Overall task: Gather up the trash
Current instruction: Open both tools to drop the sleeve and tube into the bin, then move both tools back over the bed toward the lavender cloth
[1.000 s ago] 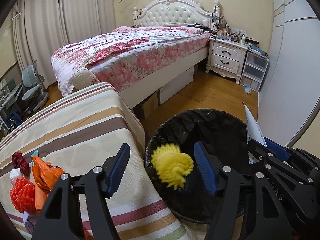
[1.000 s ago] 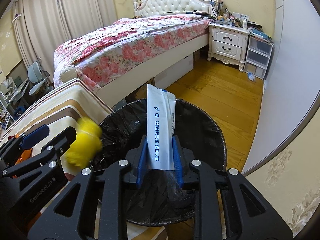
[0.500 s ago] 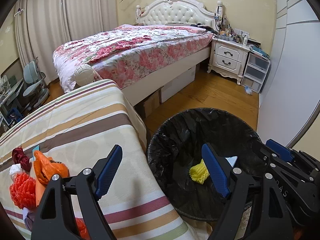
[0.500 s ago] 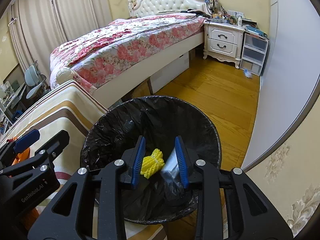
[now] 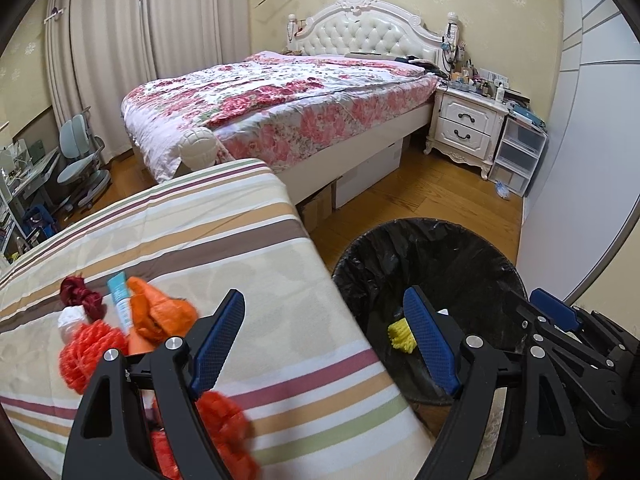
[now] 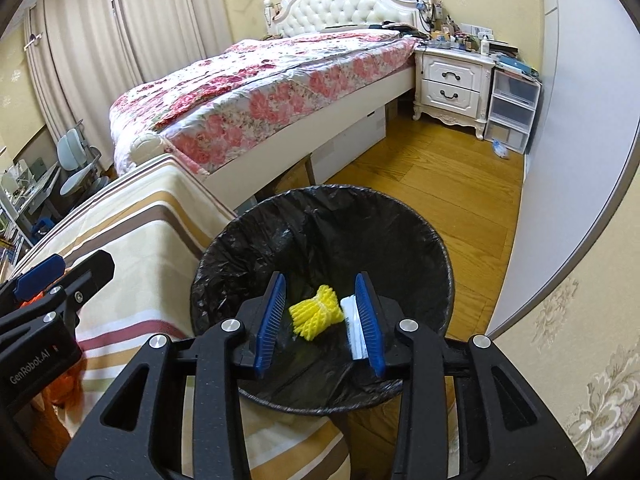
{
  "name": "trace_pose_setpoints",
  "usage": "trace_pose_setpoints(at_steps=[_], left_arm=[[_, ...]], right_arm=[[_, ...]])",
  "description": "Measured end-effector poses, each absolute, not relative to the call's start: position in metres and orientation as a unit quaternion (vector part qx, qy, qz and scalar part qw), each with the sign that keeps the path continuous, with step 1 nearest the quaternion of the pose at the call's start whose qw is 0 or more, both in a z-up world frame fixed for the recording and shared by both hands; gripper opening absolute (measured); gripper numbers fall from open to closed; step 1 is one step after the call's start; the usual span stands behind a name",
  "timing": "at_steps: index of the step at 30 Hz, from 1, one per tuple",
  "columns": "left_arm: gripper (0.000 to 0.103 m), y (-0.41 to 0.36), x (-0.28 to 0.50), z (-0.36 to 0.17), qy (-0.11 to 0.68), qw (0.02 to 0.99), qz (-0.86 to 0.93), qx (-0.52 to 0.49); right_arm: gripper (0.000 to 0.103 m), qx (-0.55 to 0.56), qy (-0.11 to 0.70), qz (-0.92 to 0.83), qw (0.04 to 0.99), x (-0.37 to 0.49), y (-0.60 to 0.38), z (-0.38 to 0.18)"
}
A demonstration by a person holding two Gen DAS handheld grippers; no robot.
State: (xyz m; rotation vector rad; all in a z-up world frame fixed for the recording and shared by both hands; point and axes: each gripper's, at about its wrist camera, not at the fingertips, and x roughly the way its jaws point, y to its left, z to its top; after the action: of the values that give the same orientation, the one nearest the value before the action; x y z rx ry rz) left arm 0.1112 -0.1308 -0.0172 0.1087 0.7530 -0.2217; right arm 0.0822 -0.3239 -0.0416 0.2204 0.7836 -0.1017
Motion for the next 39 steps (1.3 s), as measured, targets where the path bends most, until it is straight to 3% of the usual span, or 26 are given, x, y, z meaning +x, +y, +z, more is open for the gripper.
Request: trace_pose_setpoints(at_steps=[8, 11, 25, 39], left_arm=[[0.079, -0.086, 0.087, -0.010, 0.365, 0.926, -0.084, 0.039], [0.079, -0.066, 0.076, -0.009, 0.366, 0.927, -0.070, 0.034], [0.079, 0.030, 0.040, -0.016, 0.375, 0.927, 0.011, -0.003], [0.079, 0.058, 0.042, -0.045, 0.404, 0.915, 0.017, -0.012]], right_arm=[[0.037, 0.100, 0.385, -0.019, 0.917, 0.061, -0.286, -0.039], [0.044, 0.094, 0.384, -0.005, 0.919, 0.054, -0.271, -0.037], [0.044, 0.056, 0.389, 0.056, 0.918, 0.037, -0.199, -0.034], [0.044, 0.042, 0.404, 0.073, 0.911, 0.036, -0.173, -0.045]])
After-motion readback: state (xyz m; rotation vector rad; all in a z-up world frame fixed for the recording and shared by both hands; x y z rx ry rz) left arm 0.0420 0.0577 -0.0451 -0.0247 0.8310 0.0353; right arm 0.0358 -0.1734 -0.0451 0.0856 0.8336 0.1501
